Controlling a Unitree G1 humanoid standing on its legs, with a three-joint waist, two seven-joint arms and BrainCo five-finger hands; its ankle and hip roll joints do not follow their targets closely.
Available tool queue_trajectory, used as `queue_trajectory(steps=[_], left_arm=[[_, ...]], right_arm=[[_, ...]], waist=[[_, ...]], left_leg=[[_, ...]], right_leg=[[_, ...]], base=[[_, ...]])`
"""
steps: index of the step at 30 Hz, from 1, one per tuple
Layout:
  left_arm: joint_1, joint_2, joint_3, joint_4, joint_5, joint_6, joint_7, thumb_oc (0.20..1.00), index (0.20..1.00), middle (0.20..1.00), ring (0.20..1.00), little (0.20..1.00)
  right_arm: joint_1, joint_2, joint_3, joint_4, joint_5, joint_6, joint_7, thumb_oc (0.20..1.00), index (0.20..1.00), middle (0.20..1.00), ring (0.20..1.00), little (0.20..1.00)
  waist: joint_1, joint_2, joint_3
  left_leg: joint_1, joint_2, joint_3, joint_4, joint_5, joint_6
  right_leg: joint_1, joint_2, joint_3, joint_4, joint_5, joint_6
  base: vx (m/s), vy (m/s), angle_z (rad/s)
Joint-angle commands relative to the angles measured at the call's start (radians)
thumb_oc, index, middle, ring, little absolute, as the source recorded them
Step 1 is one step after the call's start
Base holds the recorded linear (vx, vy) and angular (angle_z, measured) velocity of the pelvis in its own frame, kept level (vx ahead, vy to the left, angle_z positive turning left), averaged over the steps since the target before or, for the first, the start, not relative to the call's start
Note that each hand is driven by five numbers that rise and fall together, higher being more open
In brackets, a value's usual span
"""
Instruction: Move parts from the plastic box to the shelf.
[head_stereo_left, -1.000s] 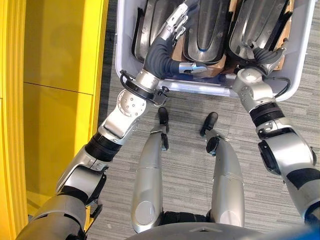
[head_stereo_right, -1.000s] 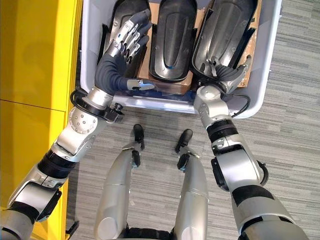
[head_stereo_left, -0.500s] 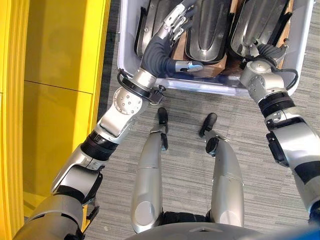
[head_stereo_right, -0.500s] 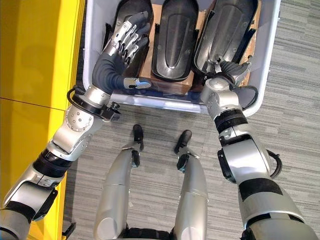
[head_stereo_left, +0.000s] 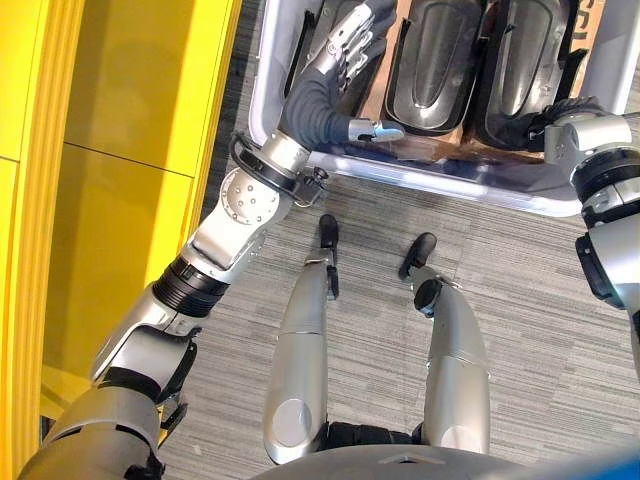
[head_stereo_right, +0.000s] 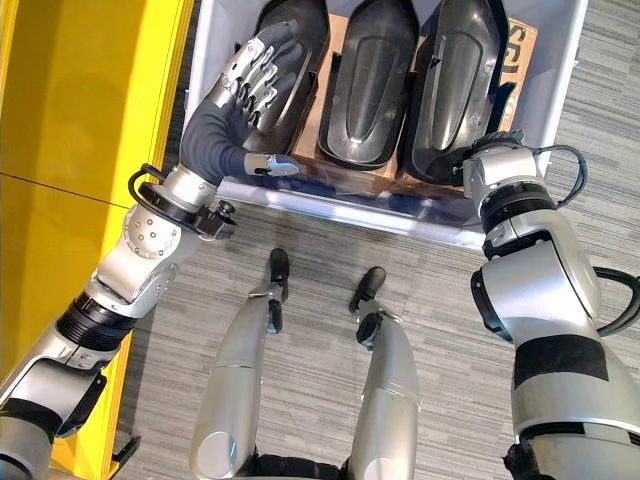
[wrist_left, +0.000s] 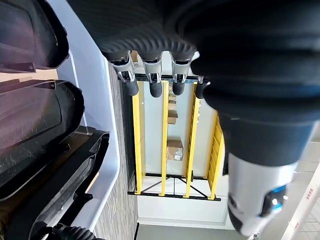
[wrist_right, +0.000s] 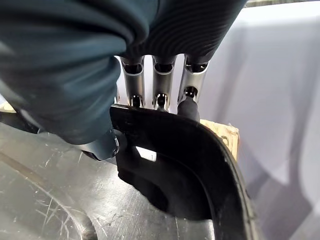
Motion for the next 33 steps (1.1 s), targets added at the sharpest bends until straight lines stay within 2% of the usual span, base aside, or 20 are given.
queue_trajectory(steps=[1, 5, 8, 10, 12, 14, 15, 18, 22, 23, 24, 27, 33], left_arm=[[-0.012, -0.006, -0.001, -0.044, -0.038, -0.042, 0.001, 1.000, 1.000, 1.000, 1.000, 1.000], [-0.004, -0.005, 0.000, -0.041, -0.035, -0.052, 0.003, 1.000, 1.000, 1.000, 1.000, 1.000], [0.003, -0.006, -0.002, -0.040, -0.025, -0.061, 0.006, 1.000, 1.000, 1.000, 1.000, 1.000], [0.012, -0.008, -0.003, -0.041, -0.019, -0.074, 0.014, 1.000, 1.000, 1.000, 1.000, 1.000], [0.016, -0.005, -0.008, -0.045, -0.009, -0.085, 0.034, 1.000, 1.000, 1.000, 1.000, 1.000], [0.029, 0.001, -0.003, -0.049, -0.007, -0.094, 0.041, 1.000, 1.000, 1.000, 1.000, 1.000], [0.058, -0.007, 0.002, -0.059, 0.017, -0.113, 0.054, 1.000, 1.000, 1.000, 1.000, 1.000], [0.105, -0.030, 0.010, -0.071, 0.069, -0.132, 0.073, 1.000, 1.000, 1.000, 1.000, 1.000], [0.144, -0.045, 0.023, -0.082, 0.101, -0.129, 0.077, 1.000, 1.000, 1.000, 1.000, 1.000], [0.154, -0.046, 0.028, -0.084, 0.114, -0.130, 0.081, 1.000, 1.000, 1.000, 1.000, 1.000], [0.160, -0.043, 0.036, -0.088, 0.115, -0.134, 0.084, 1.000, 1.000, 1.000, 1.000, 1.000], [0.178, -0.041, 0.062, -0.089, 0.104, -0.140, 0.075, 1.000, 1.000, 1.000, 1.000, 1.000], [0.192, -0.033, 0.089, -0.088, 0.080, -0.139, 0.049, 1.000, 1.000, 1.000, 1.000, 1.000]], right_arm=[[0.194, 0.136, -0.027, 0.029, 0.143, 0.057, 0.135, 0.200, 0.200, 0.200, 0.200, 0.200], [0.203, 0.139, -0.036, 0.025, 0.114, 0.051, 0.123, 0.200, 0.200, 0.200, 0.200, 0.200], [0.210, 0.132, -0.043, 0.021, 0.092, -0.021, 0.084, 0.200, 0.200, 0.200, 0.200, 0.200], [0.213, 0.134, -0.057, 0.000, 0.087, -0.155, -0.018, 0.200, 0.200, 0.200, 0.200, 0.200], [0.212, 0.140, -0.072, -0.042, 0.015, -0.334, -0.182, 0.200, 0.200, 0.200, 0.200, 0.200], [0.220, 0.143, -0.097, -0.095, -0.071, -0.440, -0.291, 0.200, 0.200, 0.200, 0.200, 0.200], [0.250, 0.143, -0.135, -0.195, -0.248, -0.513, -0.407, 0.200, 0.200, 0.200, 0.200, 0.200], [0.321, 0.139, -0.175, -0.358, -0.381, -0.553, -0.517, 0.200, 0.200, 0.200, 0.200, 0.200], [0.409, 0.141, -0.229, -0.513, -0.420, -0.592, -0.560, 0.200, 0.200, 0.200, 0.200, 0.200], [0.432, 0.142, -0.247, -0.549, -0.438, -0.603, -0.564, 0.200, 0.200, 0.200, 0.200, 0.200], [0.456, 0.141, -0.269, -0.590, -0.466, -0.614, -0.571, 0.200, 0.200, 0.200, 0.200, 0.200], [0.484, 0.140, -0.314, -0.660, -0.509, -0.607, -0.553, 0.200, 0.200, 0.200, 0.200, 0.200], [0.492, 0.139, -0.348, -0.681, -0.510, -0.609, -0.523, 0.200, 0.200, 0.200, 0.200, 0.200]], waist=[[0.037, 0.037, -0.027], [0.036, 0.038, -0.027], [0.032, 0.040, -0.027], [0.029, 0.044, -0.027], [0.024, 0.049, -0.027], [0.019, 0.051, -0.027], [0.008, 0.054, -0.027], [-0.011, 0.057, -0.027], [-0.030, 0.058, -0.027], [-0.036, 0.059, -0.027], [-0.042, 0.060, -0.027], [-0.047, 0.066, -0.027], [-0.041, 0.069, -0.027]], left_leg=[[-0.046, -0.050, -0.035, -0.002, 0.003, -0.017], [-0.045, -0.049, -0.035, -0.003, 0.003, -0.017], [-0.040, -0.049, -0.034, -0.006, 0.002, -0.017], [-0.031, -0.049, -0.032, -0.011, 0.002, -0.017], [-0.016, -0.048, -0.028, -0.018, 0.000, -0.017], [0.003, -0.049, -0.024, -0.028, -0.002, -0.016], [0.041, -0.049, -0.014, -0.055, -0.003, -0.014], [0.100, -0.047, 0.001, -0.100, -0.002, -0.014], [0.175, -0.041, 0.024, -0.155, 0.006, -0.016], [0.195, -0.040, 0.028, -0.165, 0.006, -0.017], [0.202, -0.036, 0.044, -0.182, 0.027, -0.012], [0.252, -0.036, 0.052, -0.197, 0.022, -0.013], [0.318, -0.037, 0.055, -0.214, 0.016, -0.011]], right_leg=[[-0.025, 0.029, -0.022, 0.050, 0.032, 0.096], [-0.024, 0.030, -0.022, 0.045, 0.032, 0.096], [-0.020, 0.032, -0.018, 0.040, 0.034, 0.095], [-0.013, 0.035, -0.012, 0.034, 0.034, 0.094], [0.000, 0.038, -0.006, 0.026, 0.033, 0.095], [0.014, 0.041, -0.001, 0.016, 0.035, 0.099], [0.042, 0.046, 0.006, -0.008, 0.034, 0.105], [0.090, 0.054, 0.019, -0.050, 0.031, 0.109], [0.150, 0.061, 0.030, -0.097, 0.028, 0.111], [0.165, 0.063, 0.034, -0.104, 0.025, 0.112], [0.169, 0.064, 0.028, -0.121, 0.041, 0.102], [0.213, 0.064, 0.037, -0.130, 0.027, 0.104], [0.275, 0.062, 0.038, -0.129, 0.007, 0.103]], base=[[0.00, 0.000, 0.00], [0.00, 0.000, 0.00], [0.00, 0.000, 0.00], [0.00, 0.000, 0.00], [0.00, 0.000, 0.00], [-0.04, 0.014, -0.03], [-0.06, 0.026, -0.03], [-0.04, 0.030, -0.08], [-0.02, 0.043, -0.07], [-0.06, 0.047, -0.10], [-0.07, 0.050, -0.17], [-0.02, 0.052, -0.16], [0.00, 0.018, -0.04]])
